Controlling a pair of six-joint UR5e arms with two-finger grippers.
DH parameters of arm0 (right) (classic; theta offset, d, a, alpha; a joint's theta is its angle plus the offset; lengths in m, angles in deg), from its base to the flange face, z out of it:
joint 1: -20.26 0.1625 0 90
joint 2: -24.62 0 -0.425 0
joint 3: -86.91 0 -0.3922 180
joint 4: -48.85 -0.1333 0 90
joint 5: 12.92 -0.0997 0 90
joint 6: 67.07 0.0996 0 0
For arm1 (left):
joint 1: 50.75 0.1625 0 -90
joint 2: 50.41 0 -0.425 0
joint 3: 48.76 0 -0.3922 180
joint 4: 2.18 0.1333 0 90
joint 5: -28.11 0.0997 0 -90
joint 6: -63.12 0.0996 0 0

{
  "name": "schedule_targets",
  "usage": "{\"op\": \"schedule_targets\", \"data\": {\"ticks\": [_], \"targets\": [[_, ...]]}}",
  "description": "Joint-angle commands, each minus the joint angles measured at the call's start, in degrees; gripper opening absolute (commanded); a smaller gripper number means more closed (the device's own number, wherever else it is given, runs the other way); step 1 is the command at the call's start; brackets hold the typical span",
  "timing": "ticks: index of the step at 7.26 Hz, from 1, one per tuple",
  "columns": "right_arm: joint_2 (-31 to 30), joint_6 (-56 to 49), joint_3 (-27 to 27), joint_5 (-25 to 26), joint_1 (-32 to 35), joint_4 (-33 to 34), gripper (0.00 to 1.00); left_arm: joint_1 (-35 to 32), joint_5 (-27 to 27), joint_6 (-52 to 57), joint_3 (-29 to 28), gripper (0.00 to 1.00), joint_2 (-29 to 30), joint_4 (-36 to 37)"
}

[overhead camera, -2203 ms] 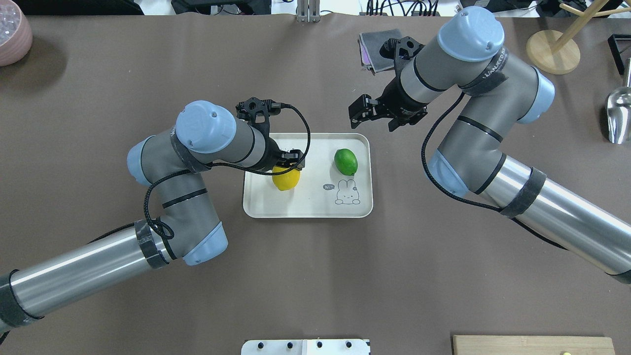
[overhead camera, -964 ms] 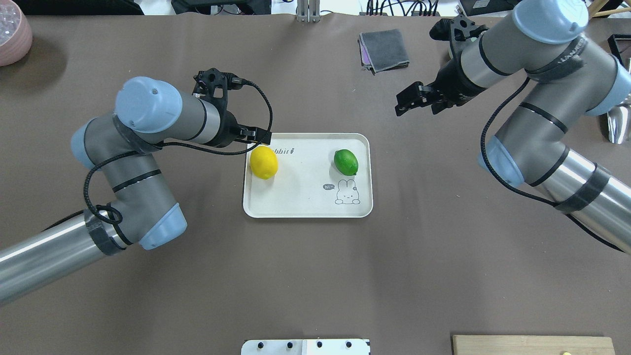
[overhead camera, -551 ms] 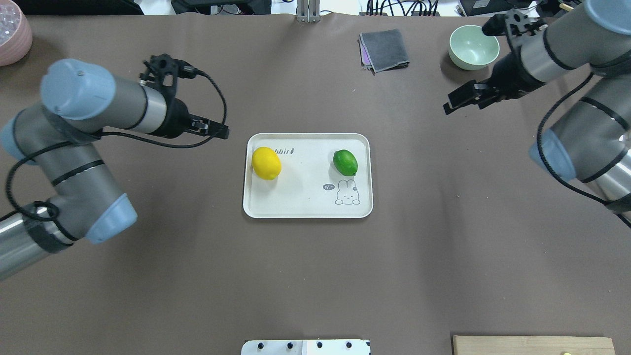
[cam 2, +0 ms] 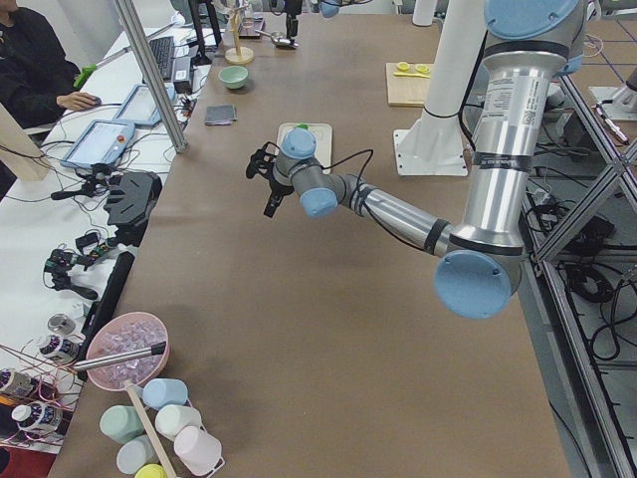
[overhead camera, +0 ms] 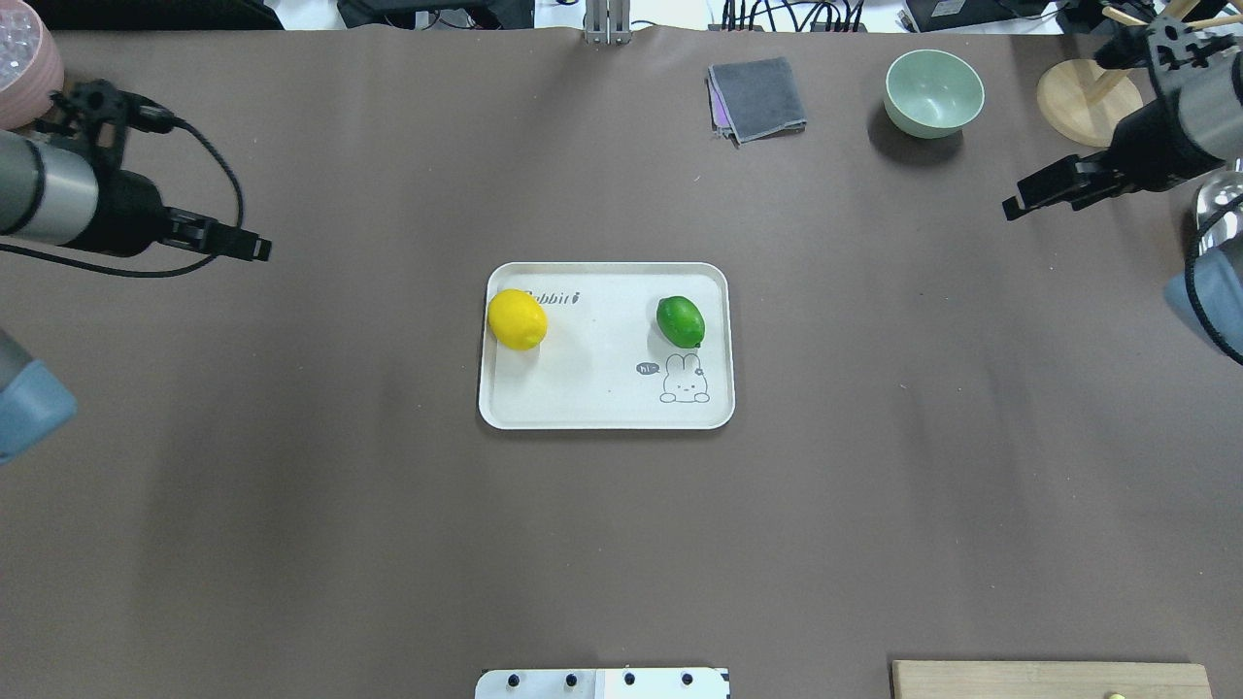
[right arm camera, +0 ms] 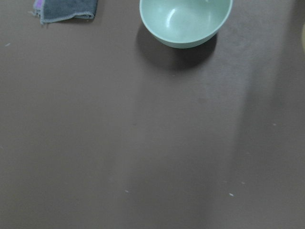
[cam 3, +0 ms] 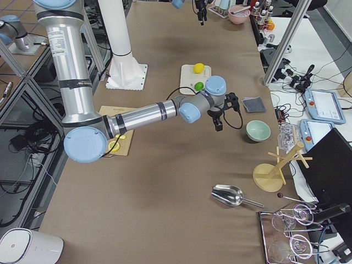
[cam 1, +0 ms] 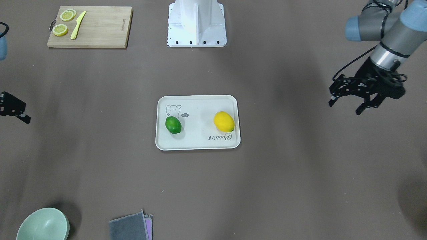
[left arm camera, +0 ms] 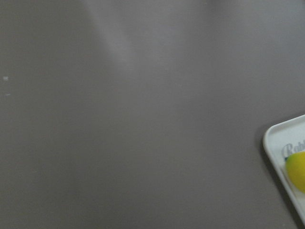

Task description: Place all lemons on tray

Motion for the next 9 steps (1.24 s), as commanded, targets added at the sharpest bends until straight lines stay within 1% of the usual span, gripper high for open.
{"op": "schedule_targets", "data": {"ticks": [1, 2, 3, 4, 5, 6, 7, 8, 9], "targets": [[-2.4, -18.6, -8.4, -0.7, 7.8, 0.4, 1.0, -14.2, -5.0, 18.8, -3.9, 0.98, -6.1, 3.0], [-2.5, -26.9, -11.9, -0.7, 11.0, 1.9, 1.0, -20.7, -5.9, 27.3, -4.5, 0.98, -5.4, 10.2], [-3.0, -31.7, -12.3, -0.4, 13.9, 6.3, 1.0, -25.3, -7.1, 32.3, -3.5, 0.98, -4.0, 18.4], [-3.5, -33.8, -11.9, -0.5, 16.4, 9.9, 1.0, -27.9, -7.4, 32.7, -3.2, 0.98, -0.8, 24.9], [-4.0, -35.9, -11.6, -0.7, 18.3, 12.5, 1.0, -28.3, -7.9, 32.8, -3.1, 0.98, -0.1, 28.4], [-4.1, -36.1, -9.8, -1.2, 19.5, 17.0, 1.0, -28.3, -8.0, 32.7, -3.3, 0.98, -1.1, 28.3], [-5.6, -36.2, -5.6, -1.0, 20.3, 22.4, 1.0, -28.5, -8.1, 32.3, -2.5, 0.98, -2.8, 27.8], [-9.1, -36.3, -1.2, -0.5, 20.8, 24.8, 1.0, -28.6, -8.1, 32.1, -2.1, 0.98, -4.6, 27.3], [-13.3, -36.3, 2.4, -0.5, 21.2, 25.8, 1.0, -28.6, -8.1, 31.7, -1.0, 0.98, -6.7, 26.7]]}}
